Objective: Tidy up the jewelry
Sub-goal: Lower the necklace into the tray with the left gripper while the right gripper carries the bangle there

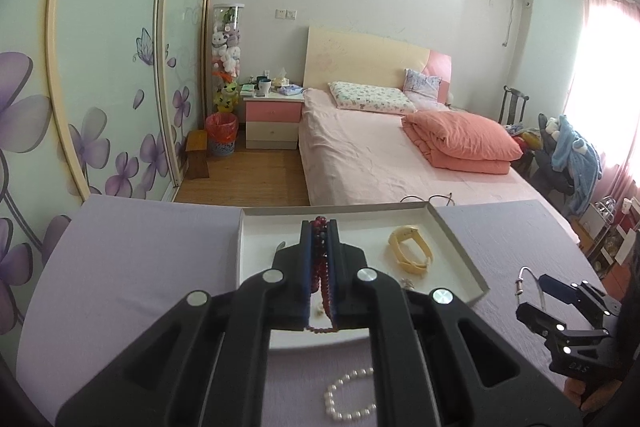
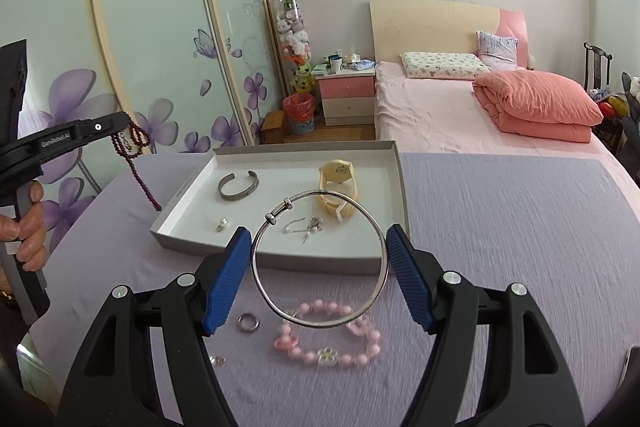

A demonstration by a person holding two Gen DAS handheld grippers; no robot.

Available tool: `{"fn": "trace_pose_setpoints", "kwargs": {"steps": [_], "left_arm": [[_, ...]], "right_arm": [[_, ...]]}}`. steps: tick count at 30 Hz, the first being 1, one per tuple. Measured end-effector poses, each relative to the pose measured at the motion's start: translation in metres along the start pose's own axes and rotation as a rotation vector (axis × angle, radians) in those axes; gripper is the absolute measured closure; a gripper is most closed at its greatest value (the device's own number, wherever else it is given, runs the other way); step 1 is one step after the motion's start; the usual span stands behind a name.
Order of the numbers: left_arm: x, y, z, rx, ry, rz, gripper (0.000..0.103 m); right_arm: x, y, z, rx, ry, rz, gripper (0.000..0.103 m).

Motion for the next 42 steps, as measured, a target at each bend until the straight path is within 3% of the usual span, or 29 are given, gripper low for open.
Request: {"fn": "trace_pose_setpoints", "kwargs": {"steps": [13,25,27,29,35,42], "left_arm": [[-0.018,0.015,-0.082,0.042,0.101,0.025,0.096],[-0.034,0.026,-0.104,0.035,0.162,0.050,0.095],[-0.035,0.031,-0.104,0.033,0.163,0.060,0.090],[-0.035,0.033,-0.102,0.031,0.160,0.067,0.076],[-0.034,0.043,-0.086,0.029,0.138,0.087,0.056],[-0.034,0.062,-0.059,0.031,0.103,0.108,0.039]], "right_arm": [[0.003,-0.015,-0.039,-0.012,0.041,-0.008,0.032],[0.006,-0.015,-0.056,-0.020,0.059,-0.011,0.032],[0.008,-0.012,-0.057,-0.018,0.058,-0.008,0.032],[0.009,-0.010,-0.056,-0.017,0.058,-0.002,0.032],[0.014,-0.004,-0.059,-0.025,0.053,0.006,0.032],[0.027,0.000,-0.079,-0.082,0.054,-0.002,0.032]]}}
Point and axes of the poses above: each gripper's, at about its wrist camera, not at the fingertips, and z roughly against the way its jaws point, y to its left, x to its top, the point moved 6 cm from there along -z, roughly the way its jaws point, and after that the axes turned 10 degrees about z, right-handed, at the moved point
